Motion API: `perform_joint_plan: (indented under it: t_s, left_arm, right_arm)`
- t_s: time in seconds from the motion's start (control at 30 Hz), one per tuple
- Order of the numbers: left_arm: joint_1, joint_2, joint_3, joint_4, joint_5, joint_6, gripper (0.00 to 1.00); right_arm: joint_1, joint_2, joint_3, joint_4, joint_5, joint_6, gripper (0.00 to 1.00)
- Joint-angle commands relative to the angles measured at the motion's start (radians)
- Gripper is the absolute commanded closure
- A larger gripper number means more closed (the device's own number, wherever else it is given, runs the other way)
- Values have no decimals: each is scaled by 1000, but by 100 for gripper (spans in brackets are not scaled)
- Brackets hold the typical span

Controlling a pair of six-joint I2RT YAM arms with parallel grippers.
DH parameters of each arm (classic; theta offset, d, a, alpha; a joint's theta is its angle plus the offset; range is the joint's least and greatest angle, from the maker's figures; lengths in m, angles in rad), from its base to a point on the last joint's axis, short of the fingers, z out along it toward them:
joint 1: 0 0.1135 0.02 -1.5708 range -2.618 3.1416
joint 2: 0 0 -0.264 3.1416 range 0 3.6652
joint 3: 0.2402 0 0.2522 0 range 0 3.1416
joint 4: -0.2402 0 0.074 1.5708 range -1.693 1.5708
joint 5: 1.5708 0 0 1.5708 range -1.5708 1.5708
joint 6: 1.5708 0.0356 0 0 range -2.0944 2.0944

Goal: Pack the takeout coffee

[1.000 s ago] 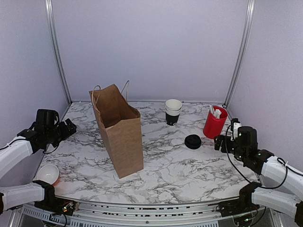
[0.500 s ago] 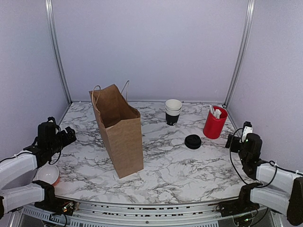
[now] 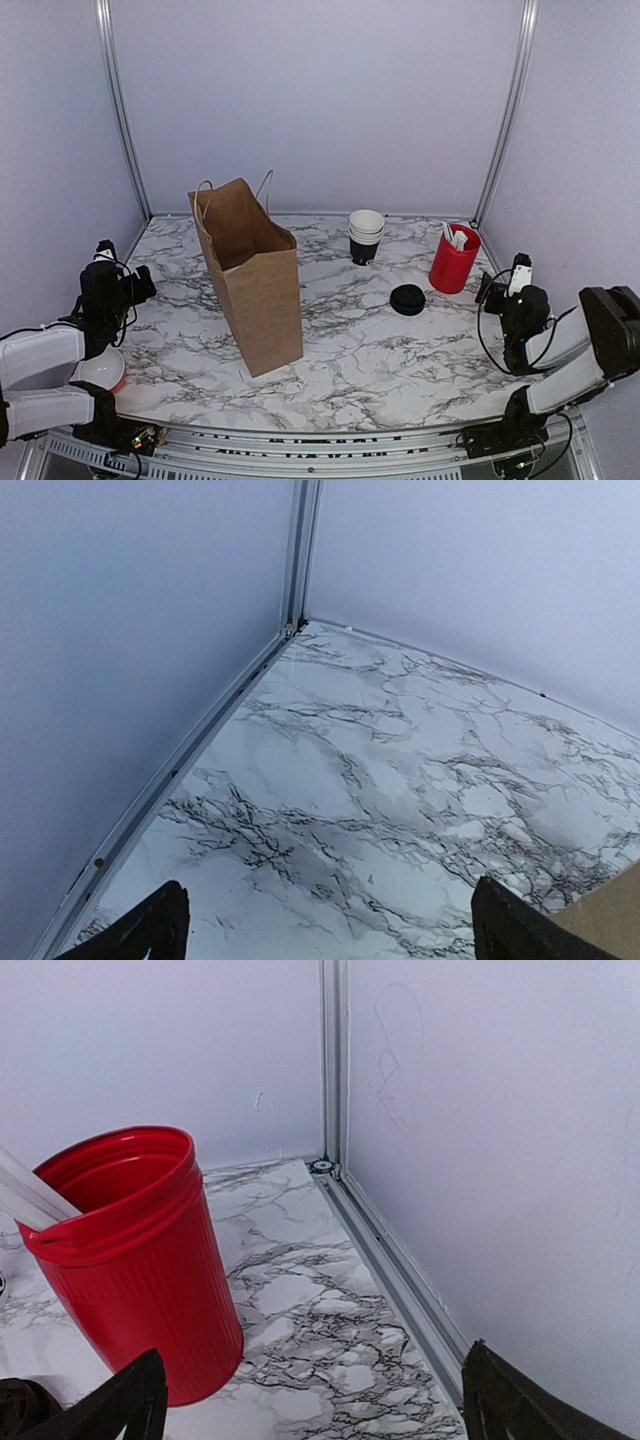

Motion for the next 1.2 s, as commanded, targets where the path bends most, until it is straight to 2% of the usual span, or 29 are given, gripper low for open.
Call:
perform_joint_plan:
  t_s: [0.0,0.07,0.17,0.23,0.3,0.43,0.6,0.63,0.67,0.73,0.83,1.17]
  left_arm:
    - [10,63,-12,192,-158,103,1]
    - [22,106,-39,308,-216,129,1]
    - [49,189,-72,480,-181,157,1]
    - [49,268,-71,560,-184,166,1]
    - [48,333,-74,640,-199,179,1]
    - [49,376,-95,771,-135,230,1]
    - [50,552,-171,1098,-59,278,1]
    - [48,600,-181,1189,-37,305,1]
    - [43,612,-184,1212,-36,316,1]
    - [46,571,-133,1039,-65,281,1]
    - [53,579,-64,921,-71,268,1]
    - [63,578,-63,917,-73,259,1]
  right_arm:
    - [-5,182,-13,408,-55,-37,0]
    - [2,311,-44,650,-94,-73,1]
    - [11,244,-43,536,-84,-71,0]
    - [18,282,-29,579,-75,-85,0]
    - [40,261,-28,541,-12,-89,0]
    - [50,273,-11,539,64,-84,0]
    - [75,255,119,260,79,-103,0]
    - [85,259,116,279,78,-118,0]
    - [86,265,116,289,77,-122,0]
    - [86,258,119,271,78,-119,0]
    - [86,261,118,279,78,-120,0]
    - [86,262,118,282,77,-121,0]
